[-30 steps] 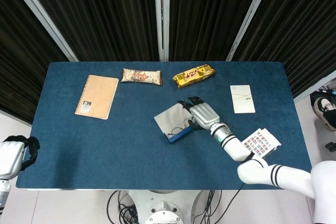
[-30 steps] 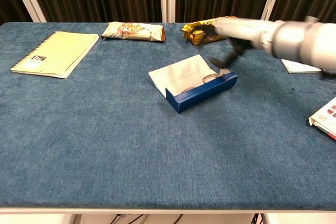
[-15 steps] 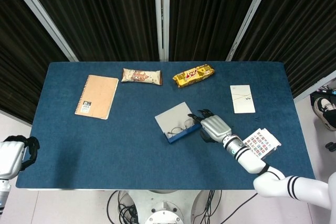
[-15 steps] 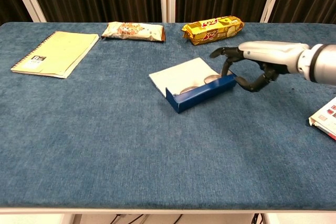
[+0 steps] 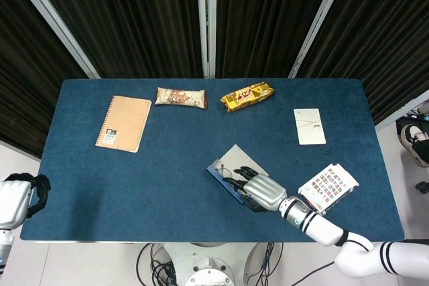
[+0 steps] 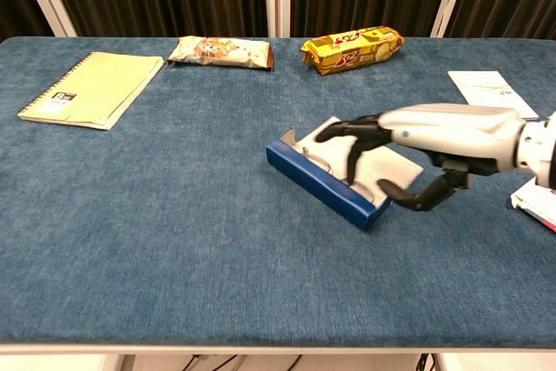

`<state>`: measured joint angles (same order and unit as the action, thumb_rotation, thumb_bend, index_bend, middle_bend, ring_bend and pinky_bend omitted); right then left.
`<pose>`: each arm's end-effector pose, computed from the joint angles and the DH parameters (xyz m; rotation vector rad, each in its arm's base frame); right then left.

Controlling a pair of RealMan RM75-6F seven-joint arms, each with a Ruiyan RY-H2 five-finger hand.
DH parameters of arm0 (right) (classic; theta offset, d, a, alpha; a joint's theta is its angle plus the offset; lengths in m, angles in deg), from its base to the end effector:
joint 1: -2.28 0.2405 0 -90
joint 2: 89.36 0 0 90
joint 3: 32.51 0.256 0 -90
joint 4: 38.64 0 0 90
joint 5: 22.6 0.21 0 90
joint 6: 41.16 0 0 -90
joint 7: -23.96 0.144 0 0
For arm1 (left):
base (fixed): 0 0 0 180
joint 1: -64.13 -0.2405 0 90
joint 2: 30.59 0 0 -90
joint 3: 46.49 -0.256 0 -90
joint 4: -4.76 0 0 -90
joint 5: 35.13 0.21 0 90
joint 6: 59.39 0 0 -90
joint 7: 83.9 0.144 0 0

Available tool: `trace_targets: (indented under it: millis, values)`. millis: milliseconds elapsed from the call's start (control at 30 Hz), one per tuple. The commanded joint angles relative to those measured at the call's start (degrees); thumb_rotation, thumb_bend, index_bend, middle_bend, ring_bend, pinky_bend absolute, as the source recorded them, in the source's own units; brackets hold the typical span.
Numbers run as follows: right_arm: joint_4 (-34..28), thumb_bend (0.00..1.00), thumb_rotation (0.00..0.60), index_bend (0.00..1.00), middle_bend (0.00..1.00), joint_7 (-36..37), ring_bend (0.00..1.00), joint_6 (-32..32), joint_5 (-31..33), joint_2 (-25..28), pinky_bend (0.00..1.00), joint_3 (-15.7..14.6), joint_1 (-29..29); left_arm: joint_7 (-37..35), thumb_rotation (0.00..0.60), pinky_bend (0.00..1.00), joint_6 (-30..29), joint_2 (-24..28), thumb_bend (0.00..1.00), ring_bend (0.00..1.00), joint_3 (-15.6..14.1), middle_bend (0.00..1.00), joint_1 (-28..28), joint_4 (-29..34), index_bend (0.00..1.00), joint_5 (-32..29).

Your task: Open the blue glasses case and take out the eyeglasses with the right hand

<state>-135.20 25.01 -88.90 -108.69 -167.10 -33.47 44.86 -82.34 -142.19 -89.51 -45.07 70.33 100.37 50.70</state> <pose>-0.1438 -0.2695 -0.0114 2.3047 -1.0746 0.9503 -0.3069 0.1823 0.1743 -1.4494 -0.8883 -0.8376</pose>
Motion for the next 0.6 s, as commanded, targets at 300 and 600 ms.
trace_targets:
  millis: [300,600]
  values:
    - [7.2,0.63,0.600,0.01,0.27,-2.3,0.00,6.4,2.1,-10.0,0.00,6.5,8.0,-0.2,0.600,0.41,0.0,0.0,0.58,0.46,0.0,0.65,0.0,-0.1,0.66,0.0]
    - [14.3,0.64,0.600,0.02,0.31,-9.5,0.00,10.8,8.3,-13.5,0.00,7.5,11.2,-0.8,0.600,0.41,0.2,0.1,0.58,0.46,0.0,0.65,0.1,-0.2,0.66,0.1]
